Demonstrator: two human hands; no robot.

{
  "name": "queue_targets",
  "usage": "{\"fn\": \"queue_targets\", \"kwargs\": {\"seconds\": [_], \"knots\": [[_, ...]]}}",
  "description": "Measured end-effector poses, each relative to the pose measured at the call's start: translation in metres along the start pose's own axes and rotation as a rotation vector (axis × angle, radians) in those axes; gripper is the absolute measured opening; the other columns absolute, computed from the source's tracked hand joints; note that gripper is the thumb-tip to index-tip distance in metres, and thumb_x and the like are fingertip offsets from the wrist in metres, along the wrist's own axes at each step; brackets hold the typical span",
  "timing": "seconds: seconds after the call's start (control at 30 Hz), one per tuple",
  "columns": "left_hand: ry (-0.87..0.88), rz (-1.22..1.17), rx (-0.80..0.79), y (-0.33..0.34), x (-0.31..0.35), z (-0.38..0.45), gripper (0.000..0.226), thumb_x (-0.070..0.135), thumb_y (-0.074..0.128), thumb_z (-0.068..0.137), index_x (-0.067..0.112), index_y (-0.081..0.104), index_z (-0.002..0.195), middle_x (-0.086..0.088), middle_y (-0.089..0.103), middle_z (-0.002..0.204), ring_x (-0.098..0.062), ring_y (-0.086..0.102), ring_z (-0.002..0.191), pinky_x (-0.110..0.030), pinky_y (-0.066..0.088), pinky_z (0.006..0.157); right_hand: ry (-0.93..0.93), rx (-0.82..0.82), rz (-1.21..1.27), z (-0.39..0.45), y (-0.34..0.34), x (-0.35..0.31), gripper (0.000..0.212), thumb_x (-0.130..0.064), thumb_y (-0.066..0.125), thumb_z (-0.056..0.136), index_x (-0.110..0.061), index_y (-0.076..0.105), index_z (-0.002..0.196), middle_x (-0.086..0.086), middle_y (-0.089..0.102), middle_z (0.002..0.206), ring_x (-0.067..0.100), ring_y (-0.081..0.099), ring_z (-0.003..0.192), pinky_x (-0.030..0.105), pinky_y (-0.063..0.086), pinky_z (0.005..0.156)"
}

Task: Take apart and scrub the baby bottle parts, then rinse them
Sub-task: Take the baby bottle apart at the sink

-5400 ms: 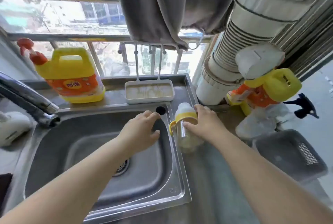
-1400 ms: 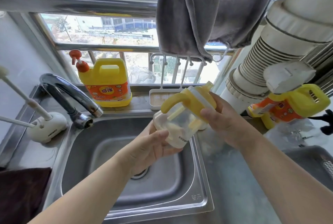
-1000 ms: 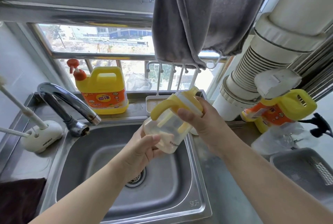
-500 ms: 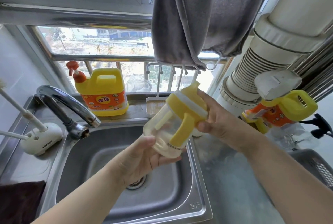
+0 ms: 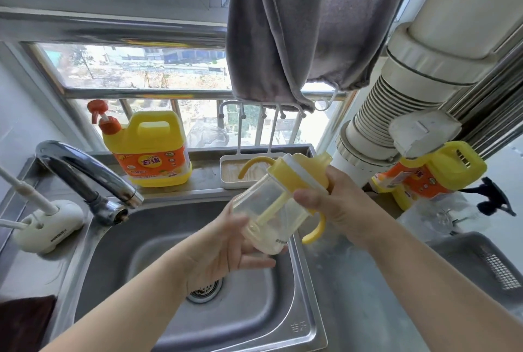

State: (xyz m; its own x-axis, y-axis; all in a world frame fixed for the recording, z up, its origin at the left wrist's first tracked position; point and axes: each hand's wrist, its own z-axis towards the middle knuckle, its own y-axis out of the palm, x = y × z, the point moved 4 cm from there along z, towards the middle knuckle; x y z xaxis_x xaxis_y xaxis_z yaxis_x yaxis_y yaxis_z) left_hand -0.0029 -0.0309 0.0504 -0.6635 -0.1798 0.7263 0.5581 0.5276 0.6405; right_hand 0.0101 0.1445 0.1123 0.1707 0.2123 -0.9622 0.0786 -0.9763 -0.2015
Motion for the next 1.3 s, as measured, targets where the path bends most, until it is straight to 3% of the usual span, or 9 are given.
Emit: {"fn": "queue_targets", "kwargs": {"seconds": [0.1,0.23,0.4,0.53,0.67,0.83,1.0,1.2,1.3], "knots": [[-0.016,-0.088,-0.054,0.006,-0.003,0.006,0.072,0.044,0.082,0.063,0.025,0.057,0.128,-0.016,0.056,0.133,-0.04,0.057,0.114,-0.043,0.052,0.09,0.01,-0.044,0.061,-0.005,-0.006,0.005,0.048,-0.021,0.085,0.058,-0.027,0.058,0.097,-0.011,0.067,0.076,-0.001,0.064,0.071,0.012,0.049,0.061],[-0.007,-0.078,-0.047,0.003,-0.008,0.018,0.083,0.036,0.085,0.062,0.014,0.049,0.134,-0.022,0.055,0.132,-0.037,0.059,0.11,-0.044,0.053,0.091,-0.025,-0.04,0.051,-0.008,-0.016,0.009,0.062,-0.032,0.086,0.052,-0.036,0.058,0.107,0.001,0.064,0.099,0.013,0.063,0.092,0.026,0.053,0.079],[-0.022,0.039,-0.131,0.005,-0.021,0.037,0.09,0.036,0.085,0.063,0.009,0.043,0.138,-0.023,0.052,0.127,-0.036,0.055,0.11,-0.046,0.051,0.091,-0.023,-0.091,0.029,-0.014,-0.031,0.028,0.074,-0.03,0.081,0.05,-0.033,0.053,0.118,-0.003,0.06,0.108,0.015,0.059,0.1,0.028,0.05,0.081],[-0.151,-0.008,-0.248,0.005,-0.043,0.05,0.094,0.043,0.081,0.066,0.004,0.037,0.139,-0.026,0.046,0.133,-0.049,0.045,0.119,-0.051,0.044,0.1,-0.011,-0.146,-0.006,-0.021,-0.043,0.041,0.082,-0.031,0.084,0.05,-0.031,0.05,0.125,0.003,0.057,0.119,0.019,0.056,0.108,0.029,0.048,0.082],[-0.212,-0.063,-0.302,-0.001,-0.056,0.057,0.076,0.046,0.077,0.07,0.003,0.053,0.127,-0.021,0.06,0.12,-0.038,0.06,0.107,-0.052,0.044,0.099,-0.03,-0.088,0.031,-0.025,-0.065,0.04,0.08,-0.033,0.085,0.048,-0.038,0.052,0.121,-0.003,0.059,0.117,0.014,0.058,0.106,0.028,0.05,0.082],[-0.129,-0.049,-0.035,-0.009,-0.061,0.07,0.097,0.019,0.09,0.048,0.01,0.044,0.132,-0.012,0.065,0.113,-0.023,0.064,0.099,-0.033,0.055,0.081,0.051,0.01,-0.041,-0.024,-0.095,0.044,0.064,-0.04,0.078,0.051,-0.041,0.056,0.111,-0.002,0.065,0.104,0.01,0.064,0.096,0.023,0.052,0.076],[-0.063,0.278,0.173,-0.009,-0.069,0.099,0.08,-0.001,0.079,0.053,0.023,0.048,0.122,-0.007,0.065,0.113,-0.018,0.067,0.096,-0.027,0.054,0.078,0.144,0.154,-0.013,-0.016,-0.097,0.085,0.067,-0.05,0.078,0.047,-0.028,0.06,0.108,-0.002,0.068,0.096,0.016,0.065,0.093,0.029,0.052,0.079],[0.009,0.958,0.342,-0.032,-0.088,0.137,0.085,0.047,0.085,0.04,0.041,0.048,0.115,0.012,0.052,0.118,-0.012,0.056,0.109,-0.039,0.049,0.095,0.202,0.237,0.005,-0.005,-0.105,0.117,0.074,-0.052,0.079,0.047,-0.023,0.06,0.112,0.002,0.068,0.103,0.019,0.065,0.098,0.034,0.054,0.084],[0.035,1.122,0.436,-0.038,-0.087,0.151,0.095,0.046,0.087,0.044,0.034,0.046,0.129,0.015,0.045,0.119,-0.014,0.044,0.12,-0.039,0.038,0.106,0.211,0.281,-0.041,-0.003,-0.112,0.126,0.077,-0.055,0.079,0.044,-0.027,0.058,0.112,-0.003,0.067,0.104,0.016,0.065,0.098,0.034,0.054,0.084]]}}
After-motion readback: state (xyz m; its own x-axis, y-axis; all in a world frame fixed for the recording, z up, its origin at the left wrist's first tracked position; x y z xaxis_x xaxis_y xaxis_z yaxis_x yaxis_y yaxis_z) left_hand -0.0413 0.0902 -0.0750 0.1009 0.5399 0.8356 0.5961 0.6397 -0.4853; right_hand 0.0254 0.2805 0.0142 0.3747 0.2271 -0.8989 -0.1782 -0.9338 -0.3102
